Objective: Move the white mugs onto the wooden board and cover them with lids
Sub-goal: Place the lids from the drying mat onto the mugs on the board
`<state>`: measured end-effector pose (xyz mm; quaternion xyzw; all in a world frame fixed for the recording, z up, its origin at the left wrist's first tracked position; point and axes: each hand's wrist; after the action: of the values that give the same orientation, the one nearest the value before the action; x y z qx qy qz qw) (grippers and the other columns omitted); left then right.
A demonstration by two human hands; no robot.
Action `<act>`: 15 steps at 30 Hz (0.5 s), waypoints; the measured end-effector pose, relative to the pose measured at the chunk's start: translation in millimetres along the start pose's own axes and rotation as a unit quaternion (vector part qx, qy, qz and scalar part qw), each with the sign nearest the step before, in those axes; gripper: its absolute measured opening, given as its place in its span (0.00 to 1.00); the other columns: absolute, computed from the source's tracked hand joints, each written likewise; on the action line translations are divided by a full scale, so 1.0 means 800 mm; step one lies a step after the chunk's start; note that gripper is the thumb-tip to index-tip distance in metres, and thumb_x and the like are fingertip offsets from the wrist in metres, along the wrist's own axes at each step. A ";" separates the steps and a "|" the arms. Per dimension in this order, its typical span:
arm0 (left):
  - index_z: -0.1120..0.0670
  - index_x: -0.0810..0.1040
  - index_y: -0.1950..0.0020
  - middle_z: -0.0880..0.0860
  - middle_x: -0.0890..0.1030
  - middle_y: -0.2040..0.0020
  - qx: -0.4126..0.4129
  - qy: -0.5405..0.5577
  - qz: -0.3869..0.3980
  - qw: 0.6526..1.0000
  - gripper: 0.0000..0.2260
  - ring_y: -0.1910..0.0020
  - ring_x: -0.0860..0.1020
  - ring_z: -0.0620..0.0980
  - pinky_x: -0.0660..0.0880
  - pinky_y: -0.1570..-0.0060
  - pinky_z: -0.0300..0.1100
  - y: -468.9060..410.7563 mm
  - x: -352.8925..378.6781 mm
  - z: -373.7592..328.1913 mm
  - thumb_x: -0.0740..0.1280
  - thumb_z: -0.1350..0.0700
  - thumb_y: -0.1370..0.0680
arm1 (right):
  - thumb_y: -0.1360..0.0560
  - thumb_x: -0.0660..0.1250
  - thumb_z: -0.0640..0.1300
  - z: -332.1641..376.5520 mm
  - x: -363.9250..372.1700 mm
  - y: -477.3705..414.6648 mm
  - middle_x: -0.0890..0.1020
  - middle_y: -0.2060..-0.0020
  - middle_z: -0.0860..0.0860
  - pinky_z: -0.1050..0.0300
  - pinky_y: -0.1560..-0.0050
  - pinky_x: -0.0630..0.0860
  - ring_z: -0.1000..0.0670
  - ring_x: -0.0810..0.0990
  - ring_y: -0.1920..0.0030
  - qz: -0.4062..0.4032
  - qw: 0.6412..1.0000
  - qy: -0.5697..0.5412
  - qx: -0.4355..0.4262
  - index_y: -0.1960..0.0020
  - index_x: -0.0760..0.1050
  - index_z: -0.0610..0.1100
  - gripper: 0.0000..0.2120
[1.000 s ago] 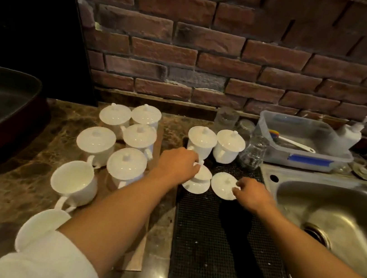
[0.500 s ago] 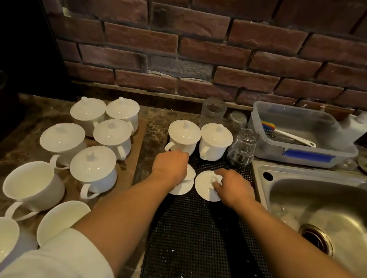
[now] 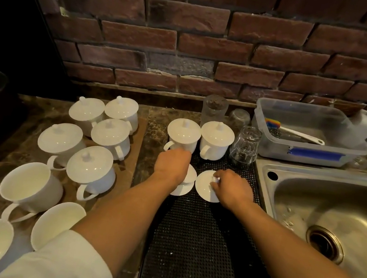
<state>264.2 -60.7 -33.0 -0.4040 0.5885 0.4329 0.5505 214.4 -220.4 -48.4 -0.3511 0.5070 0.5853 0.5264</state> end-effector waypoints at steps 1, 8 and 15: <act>0.55 0.77 0.42 0.56 0.79 0.45 0.003 0.003 -0.001 1.000 0.12 0.48 0.79 0.56 0.74 0.55 0.48 0.000 0.000 0.000 0.60 0.65 0.23 | 0.22 0.61 0.51 0.000 0.001 0.000 0.75 0.37 0.45 0.50 0.42 0.70 0.41 0.76 0.40 -0.002 1.000 0.001 -0.001 0.34 0.72 0.47 0.18; 0.55 0.75 0.38 0.55 0.77 0.42 0.012 0.028 -0.013 0.999 0.14 0.46 0.78 0.57 0.72 0.54 0.49 0.008 -0.004 -0.002 0.61 0.64 0.23 | 0.22 0.59 0.48 0.001 0.005 -0.002 0.78 0.41 0.45 0.49 0.43 0.68 0.41 0.78 0.44 -0.027 1.000 0.010 0.002 0.40 0.74 0.47 0.13; 0.56 0.75 0.38 0.56 0.77 0.42 0.015 0.048 -0.026 0.998 0.14 0.47 0.78 0.57 0.70 0.58 0.47 0.026 -0.022 0.000 0.62 0.62 0.23 | 0.22 0.57 0.45 0.002 0.004 0.005 0.79 0.44 0.46 0.50 0.44 0.66 0.43 0.78 0.45 -0.045 0.998 0.033 0.006 0.44 0.75 0.45 0.11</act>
<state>245.3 -54.3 -13.7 -0.4314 0.6095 0.3898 0.5389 209.9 -217.9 -49.7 -0.3895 0.5109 0.5461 0.5377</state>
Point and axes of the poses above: each hand's wrist, its own y-axis away from the middle knuckle, its own x-axis out of the palm, z = x × y
